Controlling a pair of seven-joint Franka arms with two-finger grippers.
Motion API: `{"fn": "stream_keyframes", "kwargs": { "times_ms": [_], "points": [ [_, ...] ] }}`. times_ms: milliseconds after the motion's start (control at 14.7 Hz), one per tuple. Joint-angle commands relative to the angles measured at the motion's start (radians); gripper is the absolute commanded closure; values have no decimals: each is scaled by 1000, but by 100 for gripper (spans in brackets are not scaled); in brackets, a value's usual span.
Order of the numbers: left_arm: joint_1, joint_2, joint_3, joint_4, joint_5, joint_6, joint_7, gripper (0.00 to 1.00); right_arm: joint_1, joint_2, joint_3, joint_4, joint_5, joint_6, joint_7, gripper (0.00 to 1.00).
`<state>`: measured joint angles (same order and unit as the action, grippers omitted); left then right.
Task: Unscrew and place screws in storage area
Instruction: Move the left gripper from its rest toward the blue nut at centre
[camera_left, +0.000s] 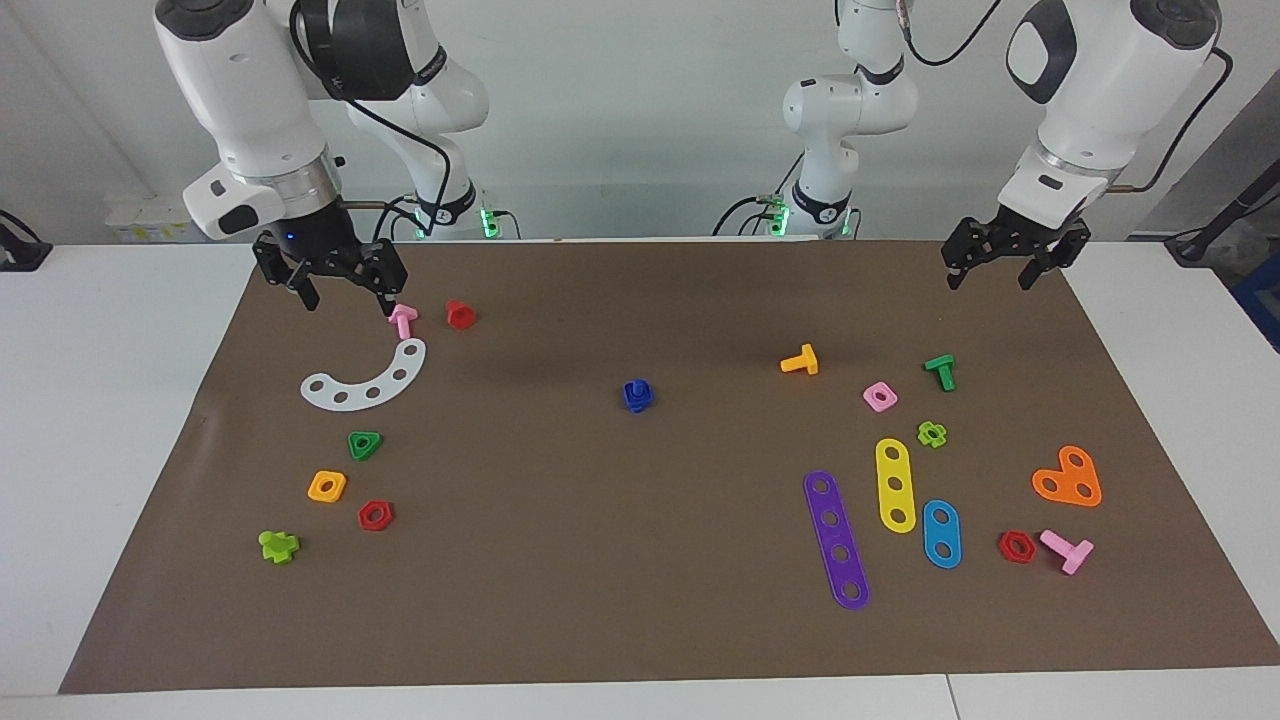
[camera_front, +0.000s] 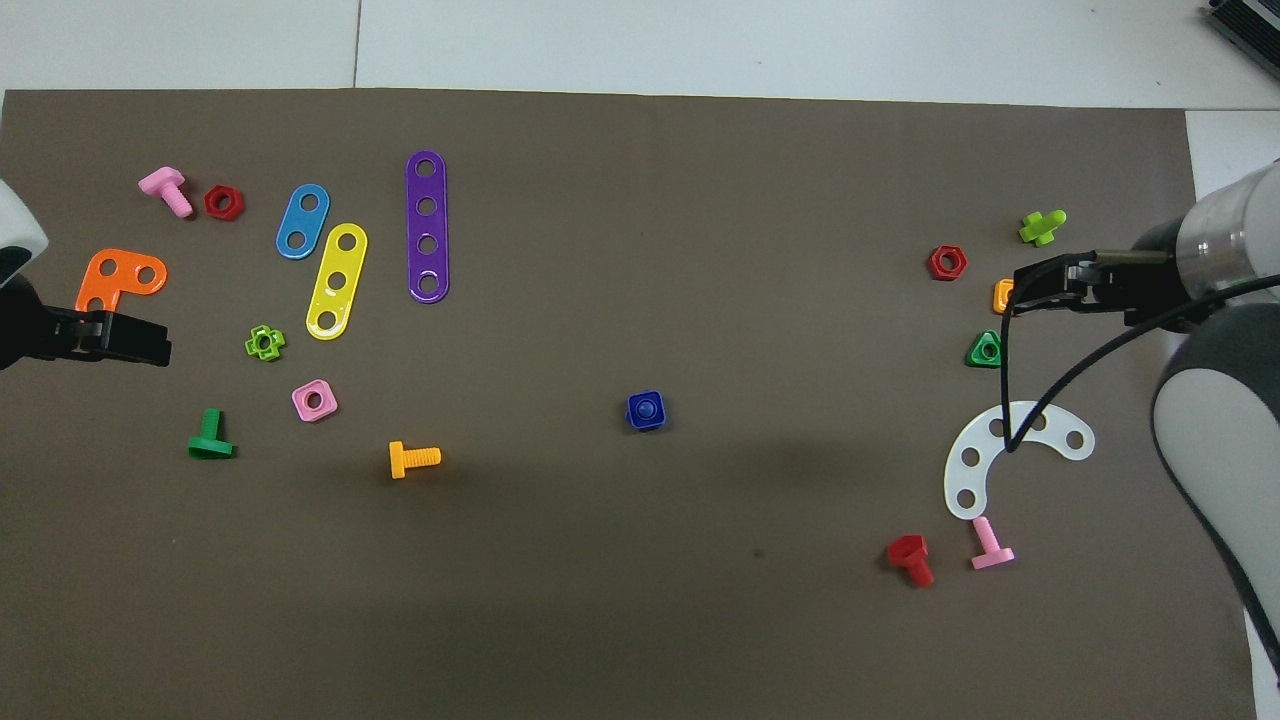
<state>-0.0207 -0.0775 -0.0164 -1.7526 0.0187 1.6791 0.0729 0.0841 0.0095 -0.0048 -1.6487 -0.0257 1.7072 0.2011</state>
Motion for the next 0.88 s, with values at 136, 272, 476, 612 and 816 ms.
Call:
{"fn": "stream_keyframes", "kwargs": {
  "times_ms": [136,272,476,612,816],
  "points": [
    [-11,-5,3,-8,23,-16,8,0,-12,-23,6,-25,12,3,-29,0],
    [-24,-15,-5,-22,23,-21,7,0,-12,-23,5,-25,12,2,-26,0],
    [-100,-5,-8,-22,20,-51,-33,0,-12,-23,6,-25,12,2,-26,0],
    [-181,25,-11,-21,-28,-20,-231,0,-12,-23,6,-25,12,2,-26,0],
    [-281,88,-10,-13,-108,62,-391,0,-12,-23,6,-25,12,2,-26,0]
  ]
}}
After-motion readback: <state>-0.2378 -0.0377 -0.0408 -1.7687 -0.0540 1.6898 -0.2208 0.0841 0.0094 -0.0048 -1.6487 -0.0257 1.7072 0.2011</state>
